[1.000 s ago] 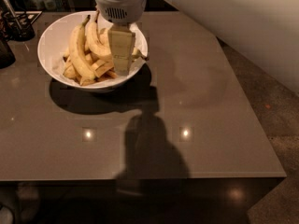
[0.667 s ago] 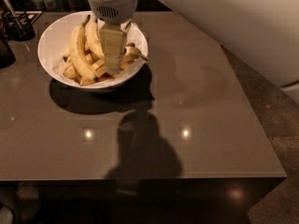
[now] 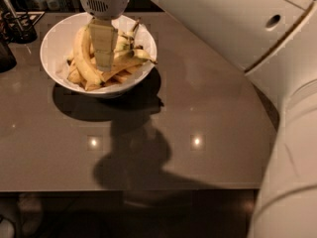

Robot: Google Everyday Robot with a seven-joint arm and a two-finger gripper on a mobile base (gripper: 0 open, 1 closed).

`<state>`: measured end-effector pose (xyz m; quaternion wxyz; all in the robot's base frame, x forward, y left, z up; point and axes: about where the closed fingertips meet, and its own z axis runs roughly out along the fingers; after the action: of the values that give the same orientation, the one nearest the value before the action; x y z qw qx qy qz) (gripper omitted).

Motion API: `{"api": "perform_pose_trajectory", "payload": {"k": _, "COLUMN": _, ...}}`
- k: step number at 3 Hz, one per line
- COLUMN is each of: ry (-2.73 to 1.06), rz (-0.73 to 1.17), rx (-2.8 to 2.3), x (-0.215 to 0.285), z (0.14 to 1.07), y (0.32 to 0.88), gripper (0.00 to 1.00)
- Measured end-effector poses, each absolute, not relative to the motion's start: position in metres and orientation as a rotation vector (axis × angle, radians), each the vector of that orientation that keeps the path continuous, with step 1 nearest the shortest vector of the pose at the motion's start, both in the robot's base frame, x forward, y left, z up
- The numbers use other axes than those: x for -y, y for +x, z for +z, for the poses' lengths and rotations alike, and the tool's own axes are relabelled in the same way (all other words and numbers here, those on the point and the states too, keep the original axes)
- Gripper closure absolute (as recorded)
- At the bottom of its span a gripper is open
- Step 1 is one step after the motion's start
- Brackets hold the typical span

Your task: Pick banana from white bowl

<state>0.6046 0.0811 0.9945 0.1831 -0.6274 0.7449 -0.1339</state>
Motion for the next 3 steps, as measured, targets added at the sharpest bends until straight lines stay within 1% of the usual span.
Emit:
{"api": "perform_pose_trajectory", "payload": {"k": 1, "ry": -1.787, "rz": -0.34, "rx": -2.113, "x": -0.091, "z": 0.988, "y": 0.614, "gripper": 0.11}}
{"api": "perform_pose_trajectory", "payload": {"k": 2, "ry": -1.796, "rz": -0.315, "rx": -2.126, "x": -0.098, "z": 0.983, "y": 0.623, "gripper": 0.17}}
{"api": "perform_pose_trajectory", "payload": {"k": 3, "ry": -1.798, "rz": -0.295, "rx": -2.143, "x": -0.103, "z": 0.979, "y": 0.63, "gripper": 0.25}}
